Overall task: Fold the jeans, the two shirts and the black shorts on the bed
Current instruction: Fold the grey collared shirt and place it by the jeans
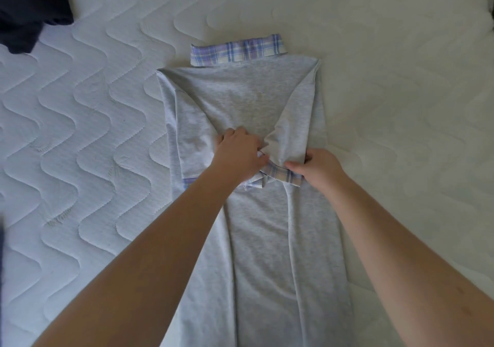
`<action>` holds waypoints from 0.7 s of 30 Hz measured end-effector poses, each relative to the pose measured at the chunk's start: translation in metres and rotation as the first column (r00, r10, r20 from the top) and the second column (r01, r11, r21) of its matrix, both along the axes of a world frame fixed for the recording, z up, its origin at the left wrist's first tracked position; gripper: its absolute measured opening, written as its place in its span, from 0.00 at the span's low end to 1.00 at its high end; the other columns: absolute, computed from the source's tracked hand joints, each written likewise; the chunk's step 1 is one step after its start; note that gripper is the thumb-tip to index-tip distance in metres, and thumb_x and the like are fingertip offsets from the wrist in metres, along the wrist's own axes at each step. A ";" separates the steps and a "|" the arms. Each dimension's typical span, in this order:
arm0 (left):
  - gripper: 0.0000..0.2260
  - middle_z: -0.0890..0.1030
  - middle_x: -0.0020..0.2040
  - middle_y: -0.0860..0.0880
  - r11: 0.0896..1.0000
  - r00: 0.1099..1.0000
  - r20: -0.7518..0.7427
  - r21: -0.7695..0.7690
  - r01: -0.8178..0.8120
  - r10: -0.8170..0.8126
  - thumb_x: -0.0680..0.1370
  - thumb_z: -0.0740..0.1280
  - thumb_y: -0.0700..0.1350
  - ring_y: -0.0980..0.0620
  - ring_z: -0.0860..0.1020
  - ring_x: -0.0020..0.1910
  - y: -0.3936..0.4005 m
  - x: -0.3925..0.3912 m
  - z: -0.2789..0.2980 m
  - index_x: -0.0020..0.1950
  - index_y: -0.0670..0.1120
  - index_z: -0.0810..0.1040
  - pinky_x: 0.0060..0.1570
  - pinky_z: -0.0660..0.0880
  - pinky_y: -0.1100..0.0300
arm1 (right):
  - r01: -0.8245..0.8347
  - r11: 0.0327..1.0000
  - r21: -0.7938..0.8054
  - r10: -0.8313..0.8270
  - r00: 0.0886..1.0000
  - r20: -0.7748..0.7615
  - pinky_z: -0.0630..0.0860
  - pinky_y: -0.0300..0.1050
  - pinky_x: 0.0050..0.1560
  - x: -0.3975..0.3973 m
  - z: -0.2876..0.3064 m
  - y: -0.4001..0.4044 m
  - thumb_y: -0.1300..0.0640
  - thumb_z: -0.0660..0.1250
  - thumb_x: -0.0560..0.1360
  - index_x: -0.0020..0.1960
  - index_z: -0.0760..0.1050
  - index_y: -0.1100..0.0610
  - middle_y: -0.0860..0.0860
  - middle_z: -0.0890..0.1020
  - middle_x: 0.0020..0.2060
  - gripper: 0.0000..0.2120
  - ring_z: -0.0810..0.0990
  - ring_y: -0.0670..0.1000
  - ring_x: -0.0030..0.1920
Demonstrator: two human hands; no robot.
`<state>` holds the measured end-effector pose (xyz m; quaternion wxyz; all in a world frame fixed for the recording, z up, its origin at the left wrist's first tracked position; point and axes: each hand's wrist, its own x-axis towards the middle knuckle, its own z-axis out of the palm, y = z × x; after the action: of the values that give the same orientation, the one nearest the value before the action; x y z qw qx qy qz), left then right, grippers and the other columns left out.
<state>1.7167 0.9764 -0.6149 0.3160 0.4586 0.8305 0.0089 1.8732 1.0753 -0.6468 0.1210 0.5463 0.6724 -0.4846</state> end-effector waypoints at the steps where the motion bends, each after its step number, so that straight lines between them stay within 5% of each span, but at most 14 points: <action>1: 0.12 0.76 0.54 0.48 0.999 0.997 0.078 0.044 -0.030 0.026 0.79 0.65 0.54 0.46 0.74 0.58 0.003 0.004 0.006 0.56 0.48 0.78 0.58 0.69 0.53 | 0.008 1.000 0.007 -0.008 1.000 -0.018 0.70 0.38 0.31 0.001 -0.001 0.001 0.49 0.74 0.73 0.47 0.81 0.54 0.47 0.82 0.35 0.09 0.79 0.45 0.34; 4: 0.10 0.76 0.41 0.52 0.978 0.939 0.324 0.129 -0.165 0.115 0.78 0.67 0.51 0.52 0.76 0.41 0.009 0.020 0.021 0.50 0.45 0.75 0.41 0.72 0.59 | 0.050 0.998 0.047 -0.048 0.998 -0.033 0.72 0.41 0.34 0.004 -0.007 0.003 0.49 0.73 0.73 0.40 0.78 0.52 0.47 0.80 0.32 0.08 0.77 0.45 0.30; 11: 0.12 0.80 0.43 0.48 0.811 0.723 0.501 0.069 -0.580 0.475 0.77 0.70 0.49 0.47 0.82 0.38 -0.002 0.033 0.014 0.56 0.48 0.72 0.42 0.82 0.50 | 0.082 0.975 0.208 -0.080 0.997 -0.017 0.63 0.43 0.37 0.011 -0.015 0.002 0.46 0.71 0.74 0.39 0.72 0.54 0.45 0.75 0.31 0.14 0.74 0.48 0.35; 17: 0.17 0.77 0.45 0.49 0.951 0.948 0.078 -0.051 -0.304 0.307 0.76 0.70 0.50 0.49 0.77 0.43 -0.029 0.022 -0.003 0.60 0.47 0.68 0.37 0.70 0.56 | 0.019 0.930 0.366 -0.026 1.000 0.013 0.68 0.46 0.36 0.012 -0.014 -0.018 0.42 0.69 0.74 0.44 0.71 0.56 0.48 0.76 0.34 0.17 0.75 0.51 0.37; 21: 0.20 0.75 0.52 0.47 0.976 0.963 -0.174 0.111 -0.187 0.204 0.78 0.65 0.57 0.46 0.75 0.51 -0.020 0.026 -0.005 0.62 0.44 0.68 0.50 0.72 0.52 | 0.000 0.917 0.399 -0.034 0.996 0.078 0.68 0.46 0.37 0.013 -0.008 -0.014 0.40 0.70 0.73 0.46 0.69 0.55 0.46 0.74 0.35 0.19 0.74 0.51 0.38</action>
<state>1.7430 0.9569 -0.6201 0.2137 0.3873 0.8961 0.0364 1.8857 1.0613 -0.6551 0.0309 0.5850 0.7466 -0.3153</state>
